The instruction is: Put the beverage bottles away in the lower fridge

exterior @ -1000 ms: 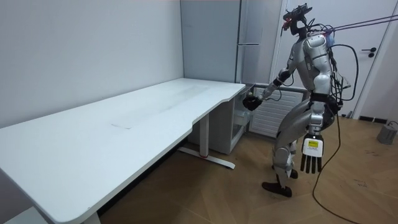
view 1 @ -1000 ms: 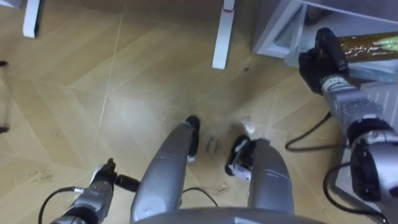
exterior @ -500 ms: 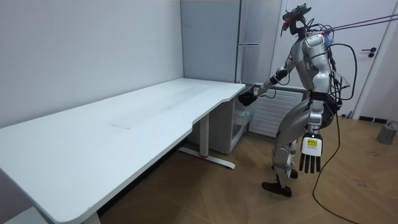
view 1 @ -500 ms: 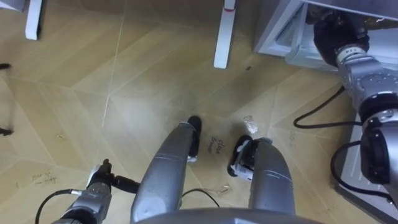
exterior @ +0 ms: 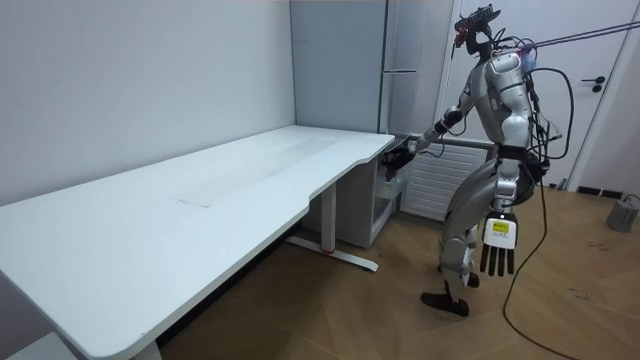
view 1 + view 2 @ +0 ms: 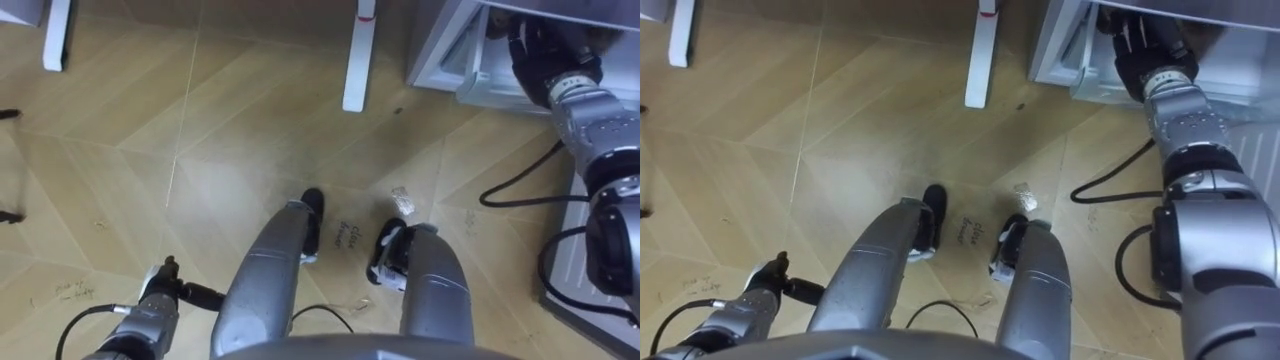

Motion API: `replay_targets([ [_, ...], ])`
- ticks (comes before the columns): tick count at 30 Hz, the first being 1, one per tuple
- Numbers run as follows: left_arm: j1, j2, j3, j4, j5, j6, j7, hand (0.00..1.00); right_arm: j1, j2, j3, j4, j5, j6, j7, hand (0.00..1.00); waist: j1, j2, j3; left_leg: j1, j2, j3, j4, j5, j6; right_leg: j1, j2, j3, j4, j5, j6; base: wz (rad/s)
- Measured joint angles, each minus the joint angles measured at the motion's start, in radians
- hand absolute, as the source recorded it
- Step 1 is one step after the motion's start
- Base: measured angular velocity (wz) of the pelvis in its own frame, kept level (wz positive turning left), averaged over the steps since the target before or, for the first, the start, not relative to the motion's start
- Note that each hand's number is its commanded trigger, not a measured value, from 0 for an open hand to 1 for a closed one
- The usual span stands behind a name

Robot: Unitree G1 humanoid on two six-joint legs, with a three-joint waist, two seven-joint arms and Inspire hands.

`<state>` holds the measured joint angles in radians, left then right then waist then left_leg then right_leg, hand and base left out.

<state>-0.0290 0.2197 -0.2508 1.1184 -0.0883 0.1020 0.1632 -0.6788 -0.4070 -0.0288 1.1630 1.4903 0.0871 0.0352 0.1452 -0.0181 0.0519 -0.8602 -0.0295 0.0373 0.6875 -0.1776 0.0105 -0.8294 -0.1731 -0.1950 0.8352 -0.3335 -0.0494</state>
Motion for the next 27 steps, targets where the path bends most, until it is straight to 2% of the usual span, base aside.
replay_targets([
  [13, 0.0, 0.005, -0.006, -0.002, 0.0, -0.002, 0.0, 0.0, 0.0, -0.005, 0.007, 0.004, -0.007, 0.002, -0.005, 0.0, -0.004, -0.005, 0.0008, 0.018, 0.0, 0.01, -0.035, 0.003, 0.006, 0.013, 0.002, 0.002, -0.038, 0.014, 0.009, -0.02],
  [20, 0.001, 0.026, -0.03, -0.013, -0.034, -0.021, -0.001, 0.0, 0.001, -0.005, 0.012, 0.004, -0.006, 0.002, -0.01, 0.0, -0.007, -0.012, 0.0001, 0.019, 0.001, 0.011, -0.036, 0.003, 0.006, 0.015, 0.002, 0.004, -0.041, 0.014, 0.009, 0.0],
  [27, 0.004, 0.034, -0.038, -0.021, -0.039, -0.021, -0.001, 0.0, 0.006, -0.005, 0.037, 0.005, -0.005, 0.001, -0.01, 0.0, -0.014, -0.012, 0.0001, 0.039, 0.006, 0.01, -0.039, 0.003, 0.006, 0.042, 0.011, 0.001, -0.062, 0.019, 0.012, 0.0],
])
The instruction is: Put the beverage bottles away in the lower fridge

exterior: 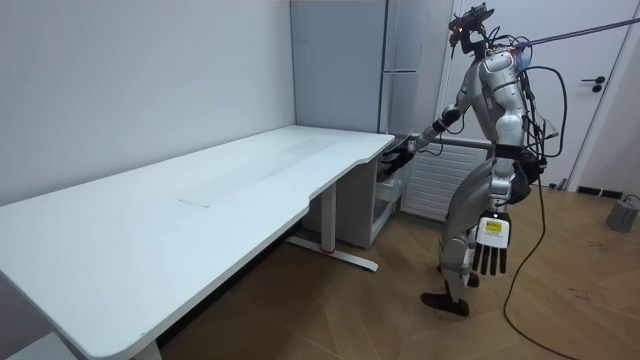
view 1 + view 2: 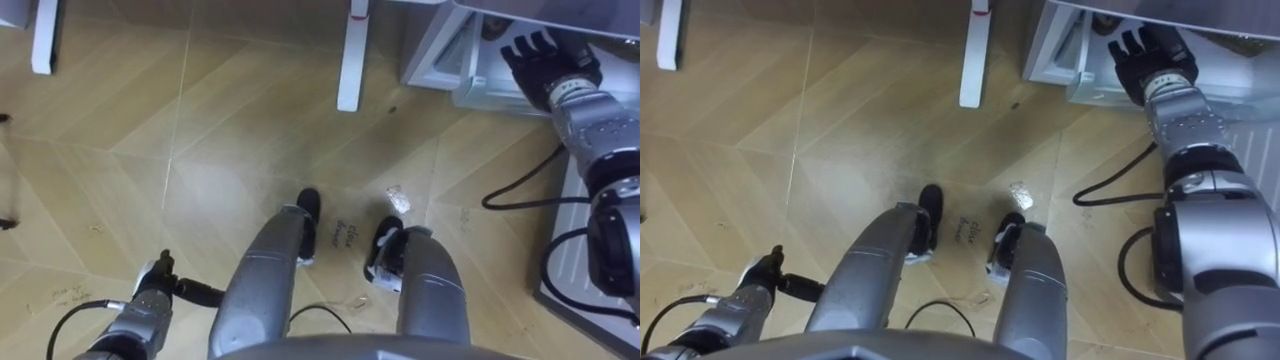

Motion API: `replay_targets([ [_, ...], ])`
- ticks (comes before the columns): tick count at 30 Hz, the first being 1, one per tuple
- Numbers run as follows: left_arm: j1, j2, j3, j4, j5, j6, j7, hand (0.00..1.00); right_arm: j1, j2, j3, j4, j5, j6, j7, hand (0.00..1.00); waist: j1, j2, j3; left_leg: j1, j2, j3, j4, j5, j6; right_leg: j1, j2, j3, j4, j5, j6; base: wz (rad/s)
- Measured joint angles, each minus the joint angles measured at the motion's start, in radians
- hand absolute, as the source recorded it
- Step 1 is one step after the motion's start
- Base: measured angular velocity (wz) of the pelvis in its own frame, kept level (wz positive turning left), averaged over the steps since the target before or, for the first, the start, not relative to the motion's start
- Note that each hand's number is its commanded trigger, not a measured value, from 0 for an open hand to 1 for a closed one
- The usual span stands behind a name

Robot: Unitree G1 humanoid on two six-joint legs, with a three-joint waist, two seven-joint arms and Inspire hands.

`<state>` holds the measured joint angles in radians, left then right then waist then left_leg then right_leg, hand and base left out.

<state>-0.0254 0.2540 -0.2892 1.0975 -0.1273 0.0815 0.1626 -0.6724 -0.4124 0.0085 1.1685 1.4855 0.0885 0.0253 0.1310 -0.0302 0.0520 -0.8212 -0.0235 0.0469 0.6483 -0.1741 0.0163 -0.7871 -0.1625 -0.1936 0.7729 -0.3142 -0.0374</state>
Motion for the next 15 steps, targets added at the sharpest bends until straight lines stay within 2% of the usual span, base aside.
replay_targets([
  [6, -0.001, 0.004, 0.0, -0.019, -0.008, -0.001, 0.0, 0.0, 0.031, 0.0, 0.008, 0.007, 0.0, 0.012, 0.0, 0.0, 0.0, 0.001, -0.0005, 0.04, 0.011, 0.002, -0.016, -0.002, 0.002, 0.053, 0.012, -0.007, -0.043, 0.01, 0.006, -0.02],
  [15, -0.002, 0.006, 0.0, -0.015, -0.039, 0.0, -0.016, 0.0, 0.075, 0.0, 0.026, 0.009, -0.048, 0.025, 0.02, 0.0, -0.001, 0.001, -0.0005, 0.12, 0.011, 0.029, -0.055, -0.005, 0.009, 0.129, 0.012, -0.001, -0.078, 0.009, 0.016, -0.01],
])
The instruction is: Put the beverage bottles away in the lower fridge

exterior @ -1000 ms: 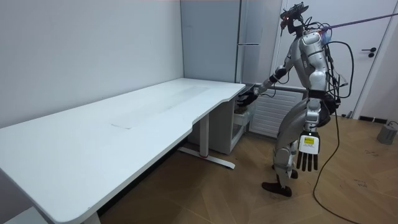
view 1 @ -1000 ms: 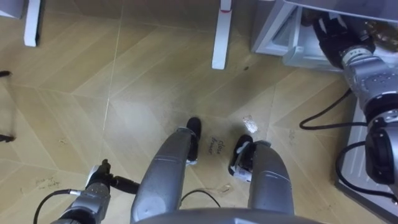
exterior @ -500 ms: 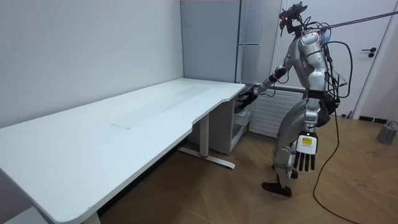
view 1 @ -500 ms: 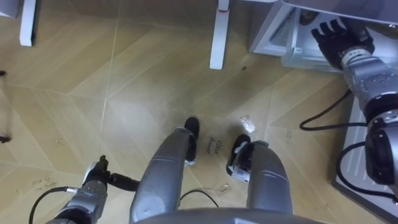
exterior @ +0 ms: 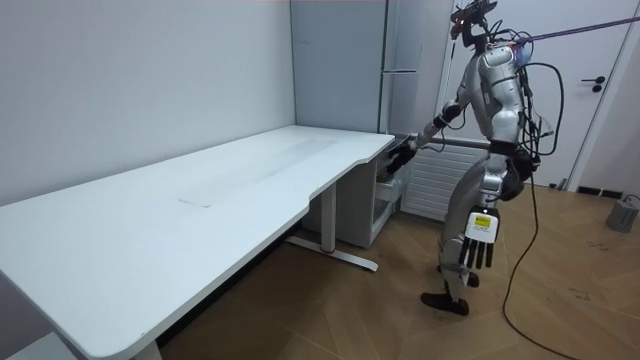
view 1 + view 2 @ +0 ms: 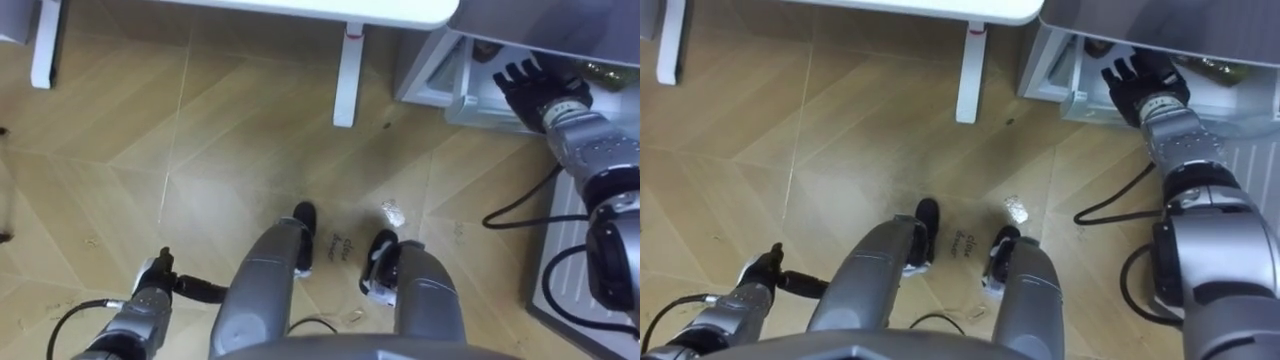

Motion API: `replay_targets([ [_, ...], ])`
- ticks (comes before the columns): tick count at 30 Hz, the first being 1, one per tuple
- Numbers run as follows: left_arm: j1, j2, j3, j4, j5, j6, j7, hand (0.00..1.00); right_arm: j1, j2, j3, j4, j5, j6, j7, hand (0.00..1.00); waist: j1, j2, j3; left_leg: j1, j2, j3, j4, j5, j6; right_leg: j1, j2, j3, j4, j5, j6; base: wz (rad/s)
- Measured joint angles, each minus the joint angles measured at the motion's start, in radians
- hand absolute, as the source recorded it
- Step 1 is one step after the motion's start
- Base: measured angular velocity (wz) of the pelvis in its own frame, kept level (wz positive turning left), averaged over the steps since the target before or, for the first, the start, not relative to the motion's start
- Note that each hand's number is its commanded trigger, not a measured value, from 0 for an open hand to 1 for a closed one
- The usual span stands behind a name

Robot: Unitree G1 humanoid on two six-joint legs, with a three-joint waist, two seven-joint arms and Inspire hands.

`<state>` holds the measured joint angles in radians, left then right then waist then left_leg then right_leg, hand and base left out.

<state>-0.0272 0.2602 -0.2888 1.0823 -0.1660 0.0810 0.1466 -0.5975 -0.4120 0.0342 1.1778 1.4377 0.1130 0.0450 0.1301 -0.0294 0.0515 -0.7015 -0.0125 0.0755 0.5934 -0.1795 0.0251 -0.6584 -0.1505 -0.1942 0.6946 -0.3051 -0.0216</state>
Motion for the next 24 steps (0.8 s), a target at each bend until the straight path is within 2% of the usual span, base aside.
replay_targets([
  [4, -0.001, 0.002, 0.0, 0.007, -0.04, -0.008, -0.027, 0.0, 0.034, 0.001, 0.026, -0.001, -0.018, 0.0, 0.032, 0.0, -0.008, -0.004, 0.001, 0.054, 0.0, 0.008, -0.03, 0.0, 0.0, 0.048, -0.001, 0.001, -0.024, -0.001, 0.002, -0.02],
  [6, 0.0, 0.003, 0.001, 0.02, -0.039, -0.02, -0.035, 0.0, 0.062, 0.001, 0.029, -0.006, -0.036, 0.001, 0.048, 0.0, -0.016, -0.006, 0.0004, 0.086, 0.001, 0.008, -0.05, 0.0, 0.0, 0.081, 0.01, 0.006, -0.05, 0.003, 0.007, -0.04],
  [13, 0.006, 0.003, 0.047, 0.037, -0.035, -0.024, -0.053, 0.0, 0.148, 0.001, 0.026, -0.026, -0.033, 0.0, 0.086, 0.0, -0.018, -0.01, -0.0039, 0.173, 0.015, 0.012, -0.103, 0.0, 0.0, 0.186, 0.035, -0.001, -0.157, 0.038, 0.015, -0.09],
  [15, 0.018, 0.005, 0.071, 0.037, -0.036, -0.025, -0.053, 0.0, 0.182, 0.002, 0.024, -0.026, -0.034, 0.0, 0.101, 0.0, -0.026, -0.015, -0.0159, 0.212, 0.015, 0.019, -0.128, 0.0, 0.0, 0.225, 0.039, 0.001, -0.192, 0.048, 0.021, -0.1],
  [18, 0.024, 0.003, 0.085, 0.045, -0.037, -0.025, -0.056, 0.0, 0.216, 0.009, 0.022, -0.027, -0.034, -0.002, 0.122, 0.0, -0.039, -0.015, -0.0225, 0.28, 0.016, 0.023, -0.171, 0.002, 0.003, 0.295, 0.051, 0.007, -0.251, 0.067, 0.026, -0.12],
  [21, 0.028, -0.001, 0.093, 0.061, -0.034, -0.025, -0.07, 0.0, 0.267, 0.017, 0.02, -0.027, -0.034, -0.005, 0.149, 0.0, -0.041, -0.014, -0.0403, 0.354, 0.016, 0.032, -0.215, 0.003, 0.004, 0.364, 0.056, 0.01, -0.302, 0.079, 0.032, -0.1],
  [24, 0.05, -0.002, 0.11, 0.056, -0.034, -0.024, -0.074, 0.0, 0.318, 0.023, 0.011, -0.04, -0.026, -0.004, 0.163, 0.0, -0.053, -0.011, -0.0473, 0.428, 0.016, 0.036, -0.251, 0.003, 0.004, 0.441, 0.062, 0.012, -0.347, 0.086, 0.035, -0.04],
])
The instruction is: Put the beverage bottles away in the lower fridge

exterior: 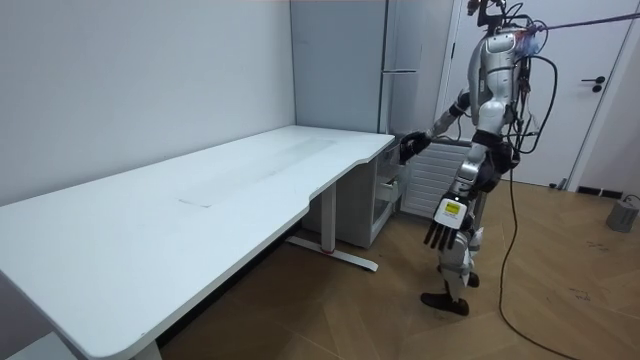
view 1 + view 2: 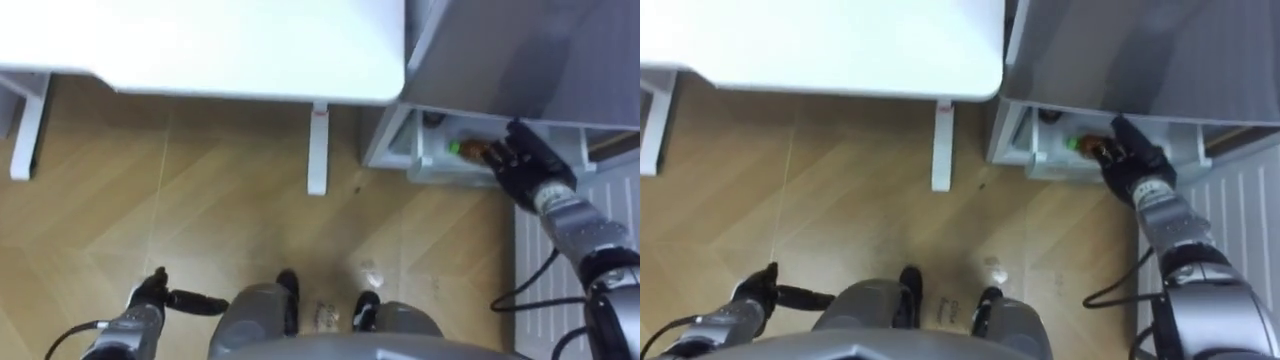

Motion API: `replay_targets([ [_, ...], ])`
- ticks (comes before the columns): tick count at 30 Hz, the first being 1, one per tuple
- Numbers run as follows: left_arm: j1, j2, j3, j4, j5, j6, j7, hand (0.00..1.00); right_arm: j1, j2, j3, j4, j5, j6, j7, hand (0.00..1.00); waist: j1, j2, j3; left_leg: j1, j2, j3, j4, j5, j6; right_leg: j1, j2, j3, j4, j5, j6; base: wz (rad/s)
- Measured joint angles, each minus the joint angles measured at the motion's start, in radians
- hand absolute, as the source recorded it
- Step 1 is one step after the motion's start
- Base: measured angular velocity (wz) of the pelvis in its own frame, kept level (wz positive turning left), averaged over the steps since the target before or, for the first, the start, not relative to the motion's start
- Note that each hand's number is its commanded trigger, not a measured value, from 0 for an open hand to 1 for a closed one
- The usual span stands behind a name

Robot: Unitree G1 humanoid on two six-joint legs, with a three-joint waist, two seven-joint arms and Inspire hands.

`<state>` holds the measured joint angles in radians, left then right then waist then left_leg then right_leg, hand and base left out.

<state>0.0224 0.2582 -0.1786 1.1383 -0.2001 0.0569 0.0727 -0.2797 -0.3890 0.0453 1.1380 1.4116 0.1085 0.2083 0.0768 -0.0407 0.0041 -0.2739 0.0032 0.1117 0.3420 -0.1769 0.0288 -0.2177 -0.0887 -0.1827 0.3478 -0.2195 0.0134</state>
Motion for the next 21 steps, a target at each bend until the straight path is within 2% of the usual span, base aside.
replay_targets([
  [2, 0.018, -0.001, 0.023, -0.001, 0.016, 0.0, -0.012, 0.0, 0.049, 0.003, -0.038, -0.017, 0.002, -0.002, 0.015, 0.0, -0.014, 0.002, -0.0026, 0.038, -0.001, -0.003, -0.018, 0.0, -0.001, 0.044, 0.004, -0.005, -0.025, 0.002, 0.003, 0.1],
  [4, 0.051, -0.002, 0.059, -0.028, 0.039, 0.002, -0.015, 0.0, 0.116, 0.013, -0.07, -0.06, -0.005, -0.007, 0.022, 0.0, -0.02, 0.004, -0.0112, 0.067, -0.001, -0.003, -0.031, -0.002, -0.004, 0.075, 0.007, -0.004, -0.047, 0.002, 0.003, 0.03],
  [5, 0.075, -0.002, 0.069, -0.038, 0.051, 0.004, -0.013, 0.0, 0.155, 0.027, -0.087, -0.086, -0.01, -0.016, 0.024, 0.0, -0.022, 0.007, -0.0129, 0.087, 0.0, -0.001, -0.041, -0.003, -0.005, 0.096, 0.01, -0.003, -0.061, 0.004, 0.003, -0.07],
  [9, 0.126, -0.021, 0.098, -0.044, 0.084, 0.002, 0.0, 0.0, 0.249, 0.076, -0.089, -0.09, -0.014, -0.024, 0.025, 0.0, -0.04, 0.015, -0.0089, 0.15, 0.001, -0.001, -0.074, -0.004, -0.012, 0.167, 0.017, -0.006, -0.104, 0.009, 0.003, -0.01],
  [14, 0.146, -0.043, 0.102, -0.044, 0.085, -0.002, 0.047, 0.0, 0.316, 0.114, -0.089, -0.084, -0.014, -0.024, 0.035, 0.0, -0.045, 0.018, -0.0006, 0.221, -0.001, 0.01, -0.115, -0.006, -0.016, 0.221, 0.023, 0.016, -0.137, 0.008, 0.005, -0.11],
  [17, 0.182, -0.049, 0.102, -0.052, 0.12, -0.002, 0.055, 0.0, 0.36, 0.141, -0.089, -0.12, -0.022, -0.024, 0.034, 0.0, -0.047, 0.014, -0.0007, 0.262, 0.0, 0.026, -0.139, -0.008, -0.02, 0.243, 0.025, 0.039, -0.145, 0.008, 0.006, -0.24],
  [21, 0.205, -0.051, 0.105, -0.062, 0.155, -0.001, 0.075, 0.0, 0.389, 0.154, -0.089, -0.131, -0.022, -0.038, 0.033, 0.0, -0.053, 0.015, -0.0006, 0.288, 0.0, 0.027, -0.144, -0.01, -0.023, 0.269, 0.026, 0.042, -0.149, 0.008, 0.006, -0.06],
])
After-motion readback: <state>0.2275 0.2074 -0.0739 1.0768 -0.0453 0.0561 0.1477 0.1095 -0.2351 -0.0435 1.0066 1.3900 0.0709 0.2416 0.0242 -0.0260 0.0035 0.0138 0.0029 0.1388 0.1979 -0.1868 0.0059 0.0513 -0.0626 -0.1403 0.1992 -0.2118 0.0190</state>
